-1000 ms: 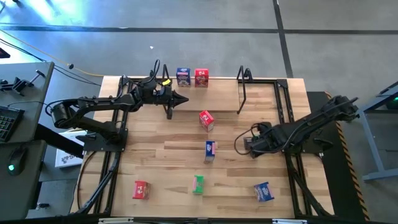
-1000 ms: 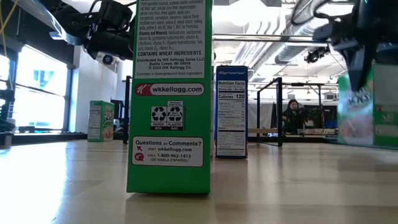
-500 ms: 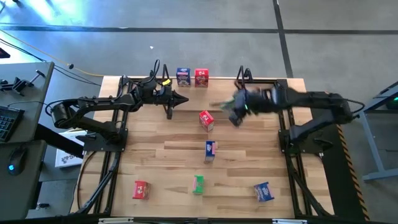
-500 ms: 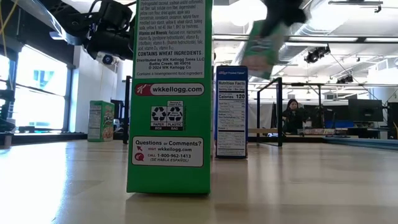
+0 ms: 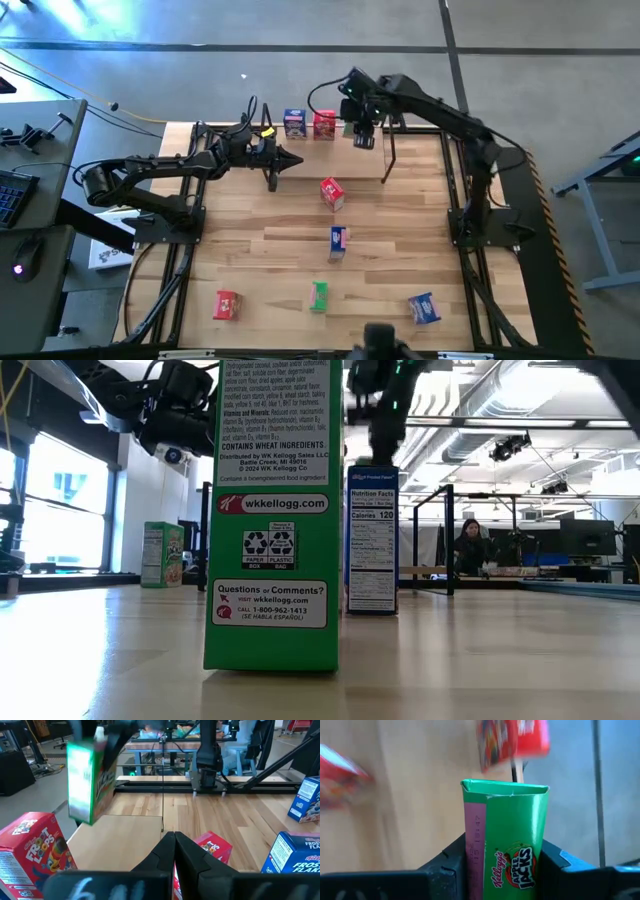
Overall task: Stack cereal on shelf
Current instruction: Put the right green cereal box on the shelf
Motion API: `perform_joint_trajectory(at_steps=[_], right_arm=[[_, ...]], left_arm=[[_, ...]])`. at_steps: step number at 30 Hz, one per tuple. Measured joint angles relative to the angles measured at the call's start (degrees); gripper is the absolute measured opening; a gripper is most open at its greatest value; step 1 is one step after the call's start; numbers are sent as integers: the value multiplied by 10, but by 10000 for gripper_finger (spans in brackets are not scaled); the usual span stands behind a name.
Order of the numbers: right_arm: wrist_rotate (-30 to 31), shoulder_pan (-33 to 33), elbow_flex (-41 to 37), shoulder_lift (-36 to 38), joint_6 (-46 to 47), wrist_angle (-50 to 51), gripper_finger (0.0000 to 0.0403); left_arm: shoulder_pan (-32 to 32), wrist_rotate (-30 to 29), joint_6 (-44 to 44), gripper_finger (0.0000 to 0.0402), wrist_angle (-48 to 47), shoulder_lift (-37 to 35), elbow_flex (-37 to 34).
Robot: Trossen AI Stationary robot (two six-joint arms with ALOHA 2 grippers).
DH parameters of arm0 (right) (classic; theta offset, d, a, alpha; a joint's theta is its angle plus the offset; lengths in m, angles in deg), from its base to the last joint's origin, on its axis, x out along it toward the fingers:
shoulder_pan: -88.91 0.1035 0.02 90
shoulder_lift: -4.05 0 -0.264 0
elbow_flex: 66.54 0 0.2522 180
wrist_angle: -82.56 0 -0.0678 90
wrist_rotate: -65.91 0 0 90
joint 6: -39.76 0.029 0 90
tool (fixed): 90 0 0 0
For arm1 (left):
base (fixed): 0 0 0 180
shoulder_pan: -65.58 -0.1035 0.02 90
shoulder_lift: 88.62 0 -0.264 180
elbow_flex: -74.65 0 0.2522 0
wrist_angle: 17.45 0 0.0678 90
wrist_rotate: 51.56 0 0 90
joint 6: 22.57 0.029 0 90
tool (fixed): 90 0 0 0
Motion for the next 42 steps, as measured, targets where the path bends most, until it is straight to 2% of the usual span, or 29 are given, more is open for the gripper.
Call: perform_joint_trajectory(at_steps=[5,11,17,28,36,42], right_arm=[[-2,-34,12,-57,-61,8,134],[3,-54,12,-94,-75,6,134],[1,-54,12,-94,-75,-1,143],[16,-54,12,-94,-75,-38,225],[33,-51,14,-92,-74,-43,229],[37,-41,63,-92,-73,-34,229]], left_arm=[[0,0,5,0,-1,0,0],[0,0,5,0,-1,0,0],[0,0,6,0,-1,0,0],[0,0,5,0,-1,0,0],[0,0,5,0,-1,0,0],[0,0,5,0,-1,0,0]])
